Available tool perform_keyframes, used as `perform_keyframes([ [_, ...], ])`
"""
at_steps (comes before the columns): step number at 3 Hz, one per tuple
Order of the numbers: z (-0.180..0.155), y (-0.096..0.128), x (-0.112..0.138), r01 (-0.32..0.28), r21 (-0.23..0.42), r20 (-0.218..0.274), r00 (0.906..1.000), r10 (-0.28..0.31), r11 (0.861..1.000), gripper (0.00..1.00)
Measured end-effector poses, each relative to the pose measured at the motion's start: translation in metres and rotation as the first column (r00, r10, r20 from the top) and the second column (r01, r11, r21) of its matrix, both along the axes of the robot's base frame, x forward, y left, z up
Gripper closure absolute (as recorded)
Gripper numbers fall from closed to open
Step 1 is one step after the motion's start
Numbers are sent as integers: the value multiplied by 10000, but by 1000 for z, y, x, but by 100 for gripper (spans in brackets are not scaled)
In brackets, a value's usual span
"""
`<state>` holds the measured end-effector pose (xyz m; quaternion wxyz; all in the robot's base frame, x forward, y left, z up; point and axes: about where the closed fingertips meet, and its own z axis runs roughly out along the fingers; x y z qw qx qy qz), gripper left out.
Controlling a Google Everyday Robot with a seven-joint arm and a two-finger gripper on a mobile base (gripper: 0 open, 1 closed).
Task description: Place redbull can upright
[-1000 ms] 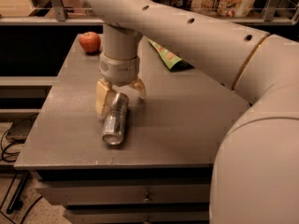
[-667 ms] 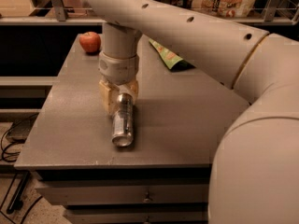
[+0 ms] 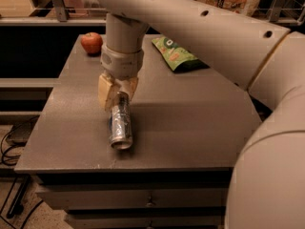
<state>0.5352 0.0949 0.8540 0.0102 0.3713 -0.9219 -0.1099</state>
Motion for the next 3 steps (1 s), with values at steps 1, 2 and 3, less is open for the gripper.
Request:
perform_keyframes([
  [1,26,0,6,-416,1070,853,9958,325,9934,100],
  [2,54,-6,10,-1121,2433,2111,9756,602,9634,100],
  [3,79,-13,20,-2062,3535,3631,9292,693,9124,100],
])
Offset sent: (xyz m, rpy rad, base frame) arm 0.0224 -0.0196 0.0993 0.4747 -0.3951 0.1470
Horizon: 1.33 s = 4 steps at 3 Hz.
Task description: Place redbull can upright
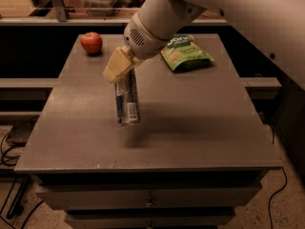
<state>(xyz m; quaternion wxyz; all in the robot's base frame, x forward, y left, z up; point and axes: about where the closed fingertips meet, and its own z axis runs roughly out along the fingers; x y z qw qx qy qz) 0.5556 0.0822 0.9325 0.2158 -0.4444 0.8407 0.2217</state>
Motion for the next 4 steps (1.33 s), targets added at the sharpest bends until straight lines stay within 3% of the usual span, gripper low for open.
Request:
perform_keyframes([
  [1,19,-7,9,-486,893,1697,9849,329,9948,100],
  [2,36,-13,19,-803,1482,3214,9465,288,9857,100],
  [3,57,-18,13,-958,2058,4575,8892,-92,9739,100],
  [4,75,-30,23,-772,1880,5244,8508,-336,9791,100],
])
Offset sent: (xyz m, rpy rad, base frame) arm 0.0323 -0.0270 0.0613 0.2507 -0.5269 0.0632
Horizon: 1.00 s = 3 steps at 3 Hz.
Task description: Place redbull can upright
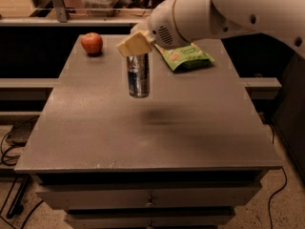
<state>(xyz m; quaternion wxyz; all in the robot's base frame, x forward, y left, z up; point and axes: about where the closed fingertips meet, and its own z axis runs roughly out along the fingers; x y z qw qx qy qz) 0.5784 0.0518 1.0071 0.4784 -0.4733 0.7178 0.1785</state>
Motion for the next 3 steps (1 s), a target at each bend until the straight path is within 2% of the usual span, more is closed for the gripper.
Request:
perform_keyframes([
  [1,-17,10,-9,-382,-1183,-9,9993,384,9922,100],
  [3,-40,20,-9,-1248,-2417,536,9885,1417,9623,100],
])
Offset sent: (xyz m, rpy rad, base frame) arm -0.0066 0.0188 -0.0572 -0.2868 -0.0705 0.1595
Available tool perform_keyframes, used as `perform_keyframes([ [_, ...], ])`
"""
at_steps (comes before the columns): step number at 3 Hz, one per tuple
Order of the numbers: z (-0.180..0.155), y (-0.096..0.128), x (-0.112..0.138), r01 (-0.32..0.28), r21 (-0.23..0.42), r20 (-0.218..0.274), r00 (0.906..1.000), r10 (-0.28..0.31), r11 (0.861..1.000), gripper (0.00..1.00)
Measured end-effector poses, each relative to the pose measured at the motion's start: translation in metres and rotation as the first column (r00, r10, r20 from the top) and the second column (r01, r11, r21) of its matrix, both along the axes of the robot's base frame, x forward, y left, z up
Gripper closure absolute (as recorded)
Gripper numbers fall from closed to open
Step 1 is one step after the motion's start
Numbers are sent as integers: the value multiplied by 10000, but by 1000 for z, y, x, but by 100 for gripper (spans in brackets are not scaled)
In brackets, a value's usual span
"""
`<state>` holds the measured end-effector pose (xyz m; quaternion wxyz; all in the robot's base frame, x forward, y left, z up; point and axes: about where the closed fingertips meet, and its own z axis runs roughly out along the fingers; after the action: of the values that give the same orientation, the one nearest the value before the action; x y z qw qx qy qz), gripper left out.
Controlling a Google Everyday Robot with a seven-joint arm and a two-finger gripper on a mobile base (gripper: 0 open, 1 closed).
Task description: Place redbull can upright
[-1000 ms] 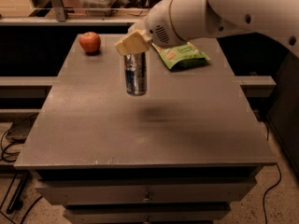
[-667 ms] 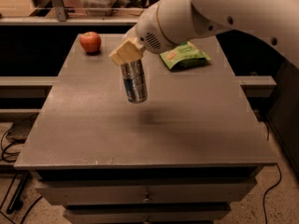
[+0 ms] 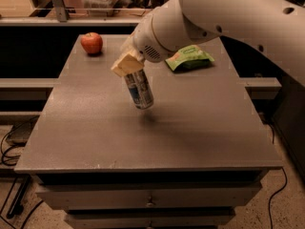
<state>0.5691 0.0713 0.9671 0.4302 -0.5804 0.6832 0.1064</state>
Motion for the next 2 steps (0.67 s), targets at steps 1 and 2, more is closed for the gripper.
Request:
perform_keyframes([
  [1,-2,3,1,-389,-78,573,9976,393,9992,100],
  [2,5,3,7,-484,369,1205,9918,436,9981,100],
])
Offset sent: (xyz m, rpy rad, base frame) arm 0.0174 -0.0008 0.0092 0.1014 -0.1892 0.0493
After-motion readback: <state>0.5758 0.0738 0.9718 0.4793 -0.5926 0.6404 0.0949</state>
